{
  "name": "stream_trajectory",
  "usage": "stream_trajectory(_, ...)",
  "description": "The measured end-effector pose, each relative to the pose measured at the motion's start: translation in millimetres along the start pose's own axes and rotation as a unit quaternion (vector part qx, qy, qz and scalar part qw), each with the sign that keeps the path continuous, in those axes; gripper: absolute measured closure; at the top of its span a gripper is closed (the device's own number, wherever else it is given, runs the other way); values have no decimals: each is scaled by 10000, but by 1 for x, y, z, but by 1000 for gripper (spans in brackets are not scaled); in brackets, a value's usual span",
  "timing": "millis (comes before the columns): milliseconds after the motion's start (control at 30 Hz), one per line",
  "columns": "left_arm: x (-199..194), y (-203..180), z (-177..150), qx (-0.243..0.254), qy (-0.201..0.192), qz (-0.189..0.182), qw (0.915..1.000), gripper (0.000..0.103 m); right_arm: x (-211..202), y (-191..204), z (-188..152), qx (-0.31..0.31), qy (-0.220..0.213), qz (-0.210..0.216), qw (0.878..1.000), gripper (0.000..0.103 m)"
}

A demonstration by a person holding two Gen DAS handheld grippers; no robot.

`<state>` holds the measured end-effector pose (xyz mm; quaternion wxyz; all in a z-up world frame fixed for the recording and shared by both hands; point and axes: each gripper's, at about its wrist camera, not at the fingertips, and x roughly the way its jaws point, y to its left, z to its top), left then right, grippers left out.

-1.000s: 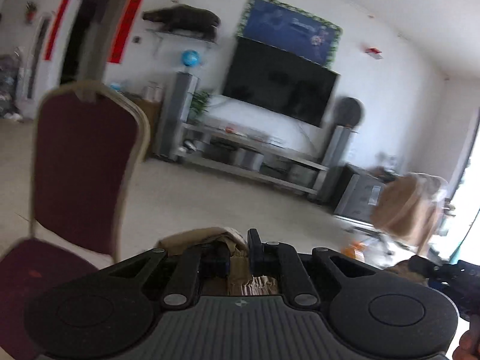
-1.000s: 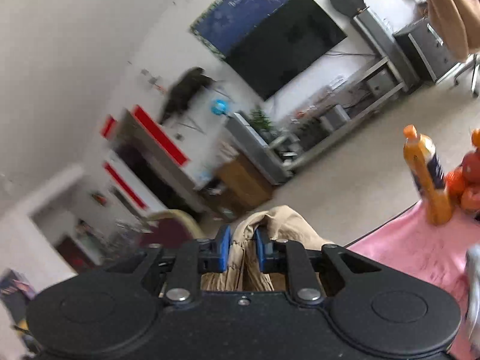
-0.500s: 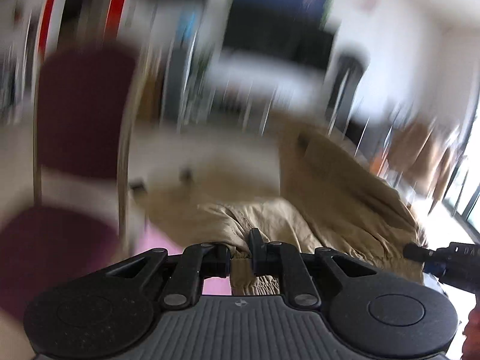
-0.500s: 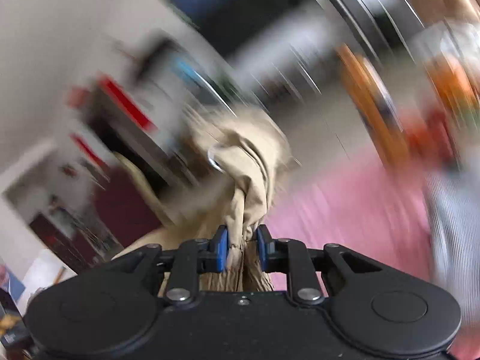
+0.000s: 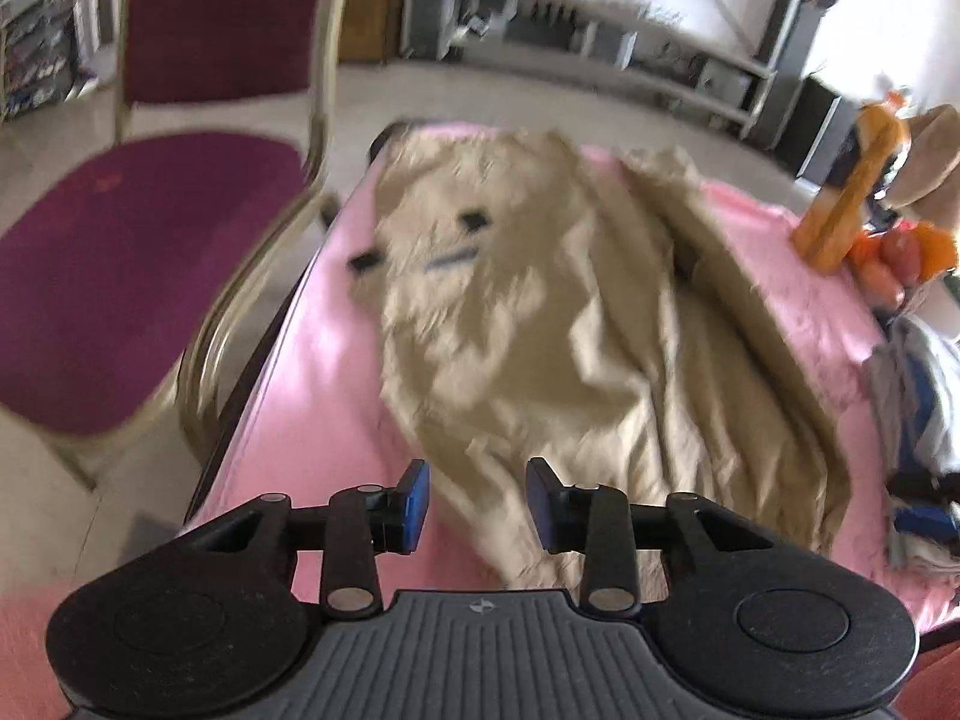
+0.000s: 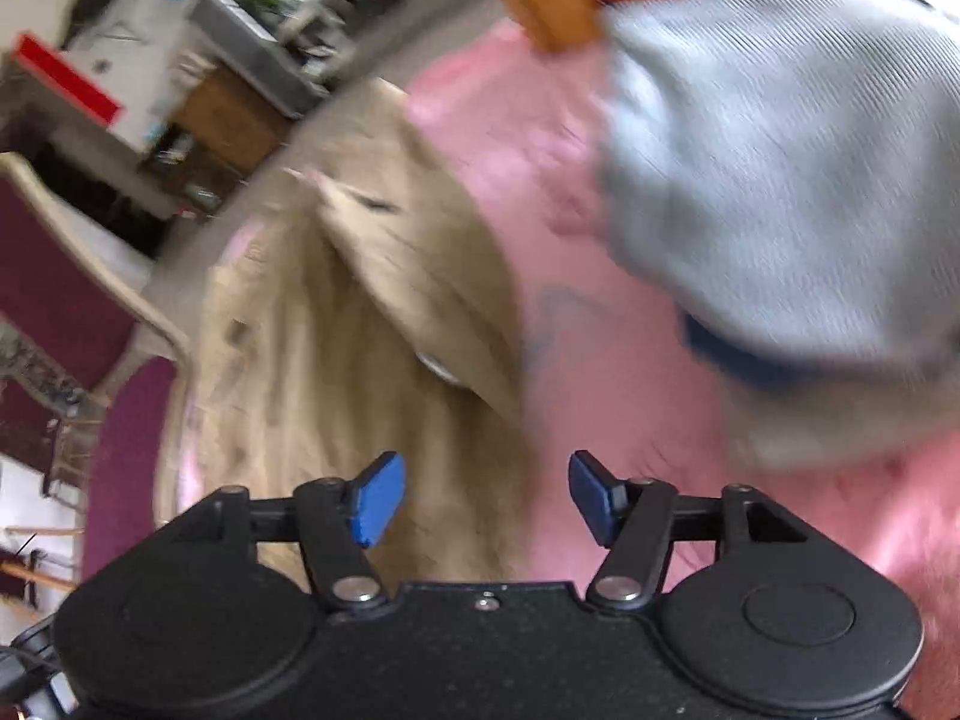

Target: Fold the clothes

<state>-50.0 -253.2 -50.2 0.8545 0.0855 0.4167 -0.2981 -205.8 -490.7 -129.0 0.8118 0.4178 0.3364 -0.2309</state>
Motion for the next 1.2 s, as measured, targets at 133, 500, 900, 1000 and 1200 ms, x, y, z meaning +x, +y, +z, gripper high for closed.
stream_trajectory(133, 22, -16, 10, 219, -76, 32, 9997, 68, 13, 25, 25, -482, -271, -75, 9984, 42)
stream_trajectory(500, 58, -23, 2, 775, -334, 392, 9957, 67, 138, 82, 84, -1738, -59, -839, 9812, 34)
stream_trajectory(900, 67, 0, -2, 270, -174, 312, 9990, 64, 128, 8, 109, -482, -793, -2640, 9601, 98)
stream_trajectory(1000, 57, 14, -4, 47, -165, 401, 9990, 62, 134, 16, 107, -826, -420, -2869, 9535, 90)
stream_trajectory(1200, 42, 51, -20, -695, 133, 186, 9973, 54, 56, 26, 79, -730, -291, -1396, 9871, 29)
